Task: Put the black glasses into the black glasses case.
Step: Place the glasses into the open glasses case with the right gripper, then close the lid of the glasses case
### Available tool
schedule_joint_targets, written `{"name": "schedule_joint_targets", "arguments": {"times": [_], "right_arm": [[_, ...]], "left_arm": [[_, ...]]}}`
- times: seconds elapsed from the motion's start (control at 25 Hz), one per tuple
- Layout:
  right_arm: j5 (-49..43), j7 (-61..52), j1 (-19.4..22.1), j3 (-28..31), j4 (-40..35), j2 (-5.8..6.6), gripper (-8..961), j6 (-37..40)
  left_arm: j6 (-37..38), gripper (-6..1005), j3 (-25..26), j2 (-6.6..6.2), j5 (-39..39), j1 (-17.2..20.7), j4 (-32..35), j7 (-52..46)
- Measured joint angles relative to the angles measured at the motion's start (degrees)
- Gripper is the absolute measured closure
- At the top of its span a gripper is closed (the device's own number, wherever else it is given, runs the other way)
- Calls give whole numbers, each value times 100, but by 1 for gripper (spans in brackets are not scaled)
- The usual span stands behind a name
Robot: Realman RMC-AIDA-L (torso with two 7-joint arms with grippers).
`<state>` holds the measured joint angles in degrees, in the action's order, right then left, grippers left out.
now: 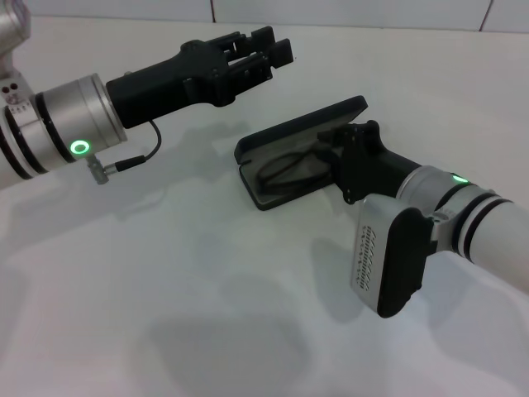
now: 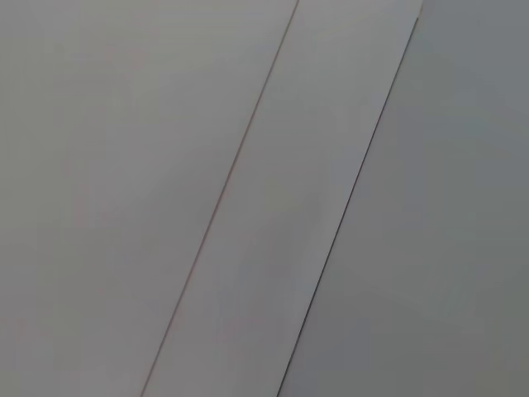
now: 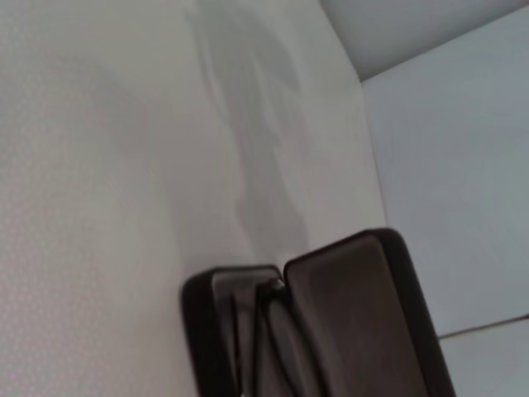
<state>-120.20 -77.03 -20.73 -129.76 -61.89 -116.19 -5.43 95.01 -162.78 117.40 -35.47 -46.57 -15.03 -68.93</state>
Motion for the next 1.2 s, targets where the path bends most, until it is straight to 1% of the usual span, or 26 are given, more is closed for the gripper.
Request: {"name": "schedule_joint_targets", "arguments": {"times": [0.08, 0.28, 0.56, 0.68, 0.8, 0.92, 1.0, 1.04, 1.12, 1.2], "right_arm": [[181, -9, 4, 97, -105, 0, 743, 225], [429, -15, 46, 658, -354, 4, 735, 1005], [492, -22, 179, 828, -508, 18, 706, 1146], [619, -25, 256, 1006, -724, 31, 693, 1597], [830, -21, 343, 1332, -1002, 47, 680, 2542], [1108, 14, 485, 2014, -1319, 54, 668, 3912], [1430, 29, 518, 2711, -1423, 54, 659, 5129], [1661, 63, 512, 3157, -1392, 53, 655, 5837], [2074, 180, 484, 3882, -1235, 53, 647, 6803], [2633, 445, 473, 4663, -851, 51, 639, 7686]], "left_arm": [[-3, 538, 0, 4, 6, 11, 0, 7], [-8, 538, 0, 5, 28, 44, 0, 17], [-10, 538, 0, 2, 10, 68, 0, 27], [-10, 537, 0, 1, 0, 123, 1, 29], [-12, 537, 0, -18, -1, 196, 1, 29], [-32, 537, 0, -24, -3, 195, 0, 35], [-66, 537, 0, -28, -4, 167, 0, 39], [-81, 537, 0, -30, -5, 154, 0, 38], [-114, 537, 0, -31, -9, 123, 0, 50], [-225, 537, 1, -6, -11, 69, 1, 99]]}}
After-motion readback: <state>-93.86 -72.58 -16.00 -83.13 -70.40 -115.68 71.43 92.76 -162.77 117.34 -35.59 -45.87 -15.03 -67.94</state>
